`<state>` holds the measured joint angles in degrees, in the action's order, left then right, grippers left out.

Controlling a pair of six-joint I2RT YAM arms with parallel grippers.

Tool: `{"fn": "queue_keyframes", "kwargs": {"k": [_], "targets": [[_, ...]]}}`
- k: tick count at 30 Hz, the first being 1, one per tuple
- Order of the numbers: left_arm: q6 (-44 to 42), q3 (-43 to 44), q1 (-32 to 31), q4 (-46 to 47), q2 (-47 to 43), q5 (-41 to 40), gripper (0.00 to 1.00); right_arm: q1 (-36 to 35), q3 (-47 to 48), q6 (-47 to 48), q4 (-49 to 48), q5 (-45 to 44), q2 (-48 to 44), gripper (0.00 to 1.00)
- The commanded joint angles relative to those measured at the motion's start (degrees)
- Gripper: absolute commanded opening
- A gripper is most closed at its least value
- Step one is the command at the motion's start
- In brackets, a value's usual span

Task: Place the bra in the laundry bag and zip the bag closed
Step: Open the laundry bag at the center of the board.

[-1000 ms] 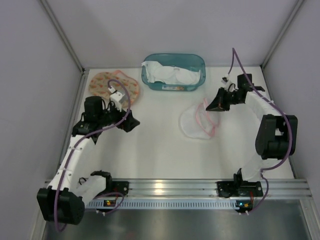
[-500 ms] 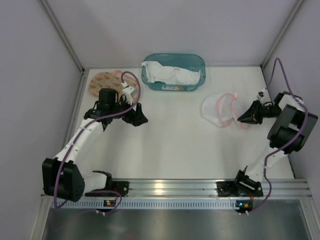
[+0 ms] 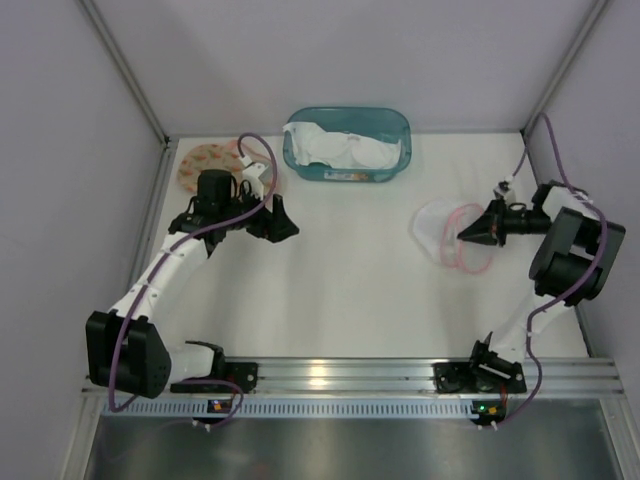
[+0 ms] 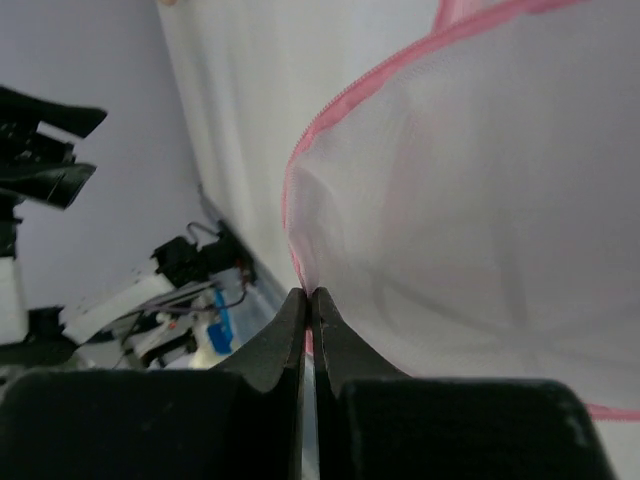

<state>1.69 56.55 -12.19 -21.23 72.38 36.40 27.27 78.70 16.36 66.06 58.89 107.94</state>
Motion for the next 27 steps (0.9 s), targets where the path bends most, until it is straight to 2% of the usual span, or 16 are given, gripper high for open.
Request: {"fn": "queue_keyframes", "kwargs": {"k": [1, 6, 10, 13, 15, 20, 23, 24, 27], "targets": [[2.87, -0.57, -0.30, 2.95, -1.89, 1.13, 0.83, -6.50, -7.66, -2.03, 1.10, 12.02, -3.26, 0.00], [4.63, -1.71, -0.30, 2.95, -3.29, 2.62, 0.83, -14.07, -11.90, -3.70, -0.76, 26.67, -4.23, 0.00], [5.77, -3.20, -0.30, 2.86, -3.91, 3.06, 0.83, -18.82, -8.57, 1.03, 5.91, 32.34, -4.23, 0.00], [5.86, -3.91, -0.30, 2.86, -4.09, 3.41, 0.83, -17.00, -6.63, 2.80, 9.08, 28.31, -3.44, 0.00], [5.86, -4.00, -0.30, 2.86, -3.91, 3.59, 0.83, -14.80, -6.01, 5.51, 11.01, 21.92, -3.26, 0.00], [5.69, -4.00, -0.91, 4.62, -1.98, 2.19, 0.82, -2.59, -8.47, -0.62, 3.29, 9.51, -2.92, 0.00], [5.69, -3.47, -2.14, 6.03, -0.32, 0.87, 0.82, 1.82, -7.42, -1.24, 1.80, 5.55, -0.37, 0.20], [5.95, -3.38, -2.40, 6.46, 0.21, 0.78, 0.82, 2.00, -6.63, -1.24, 1.27, 4.40, -0.01, 0.35], [7.00, -2.42, -3.72, 7.17, 2.06, -0.63, 0.82, 1.91, -5.40, -6.51, -6.19, -2.69, -1.32, 0.59]]}}
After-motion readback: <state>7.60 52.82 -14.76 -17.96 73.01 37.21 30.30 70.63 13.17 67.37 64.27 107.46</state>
